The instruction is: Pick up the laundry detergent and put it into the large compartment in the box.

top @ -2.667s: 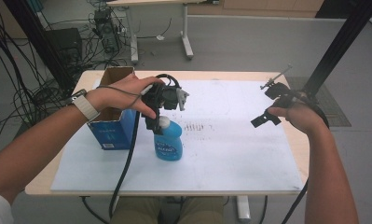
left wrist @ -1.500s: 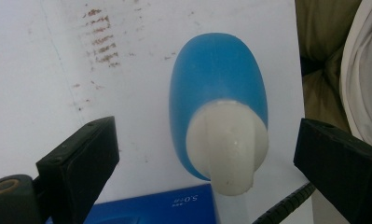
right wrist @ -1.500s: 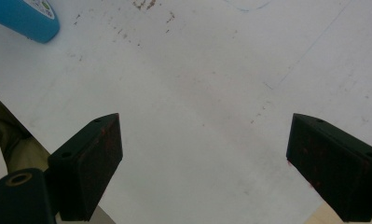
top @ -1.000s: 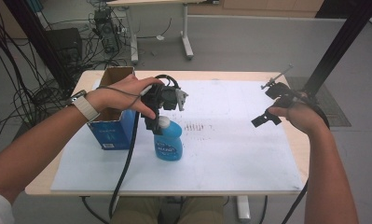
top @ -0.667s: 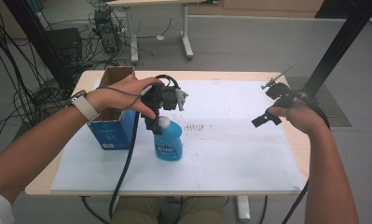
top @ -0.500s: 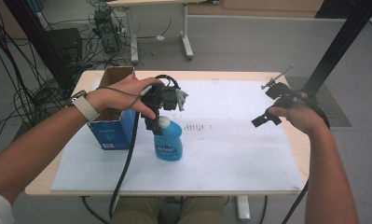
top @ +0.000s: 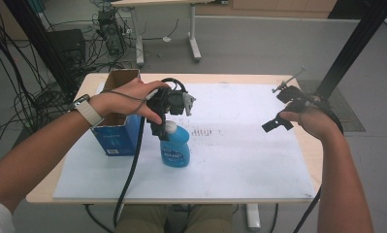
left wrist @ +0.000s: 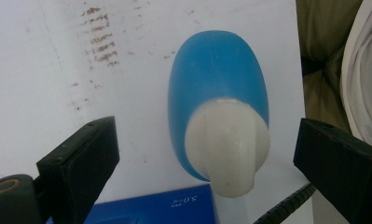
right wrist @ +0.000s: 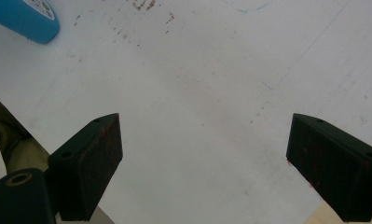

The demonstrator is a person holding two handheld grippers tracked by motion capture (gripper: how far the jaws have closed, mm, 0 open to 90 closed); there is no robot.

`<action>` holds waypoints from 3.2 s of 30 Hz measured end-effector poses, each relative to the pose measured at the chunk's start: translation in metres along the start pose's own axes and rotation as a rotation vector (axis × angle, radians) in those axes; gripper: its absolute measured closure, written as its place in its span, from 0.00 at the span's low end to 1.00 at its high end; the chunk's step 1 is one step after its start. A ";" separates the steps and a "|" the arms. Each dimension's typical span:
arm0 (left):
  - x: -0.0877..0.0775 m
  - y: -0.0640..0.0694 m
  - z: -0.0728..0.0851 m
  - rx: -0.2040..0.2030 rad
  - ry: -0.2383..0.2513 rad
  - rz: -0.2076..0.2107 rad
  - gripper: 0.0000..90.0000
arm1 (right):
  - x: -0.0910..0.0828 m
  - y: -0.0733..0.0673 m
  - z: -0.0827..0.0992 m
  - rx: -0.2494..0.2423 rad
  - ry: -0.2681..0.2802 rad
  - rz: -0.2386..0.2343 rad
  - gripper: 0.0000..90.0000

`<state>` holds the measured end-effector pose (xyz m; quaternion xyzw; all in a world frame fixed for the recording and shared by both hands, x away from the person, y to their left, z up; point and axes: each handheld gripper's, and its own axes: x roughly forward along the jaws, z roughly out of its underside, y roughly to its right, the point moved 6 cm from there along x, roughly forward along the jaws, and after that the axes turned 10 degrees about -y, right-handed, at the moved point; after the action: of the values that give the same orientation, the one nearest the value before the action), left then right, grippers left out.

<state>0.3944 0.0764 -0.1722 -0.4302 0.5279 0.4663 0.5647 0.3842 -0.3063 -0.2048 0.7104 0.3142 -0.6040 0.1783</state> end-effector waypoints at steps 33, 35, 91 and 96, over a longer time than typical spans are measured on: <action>0.009 0.003 -0.005 0.010 -0.002 -0.003 0.08 | 0.003 0.000 0.001 -0.005 0.006 0.000 0.12; 0.010 0.003 -0.006 0.011 -0.005 -0.002 0.08 | 0.003 0.001 0.001 -0.007 0.008 0.000 0.12; 0.045 0.010 -0.023 0.011 -0.051 -0.035 0.10 | 0.007 0.001 0.004 -0.004 0.010 -0.009 0.12; 0.046 0.011 -0.023 0.014 -0.050 -0.038 0.12 | 0.007 0.001 0.005 -0.003 0.011 -0.010 0.12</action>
<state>0.3800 0.0596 -0.2191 -0.4245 0.5086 0.4624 0.5894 0.3815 -0.3086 -0.2125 0.7118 0.3195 -0.6007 0.1745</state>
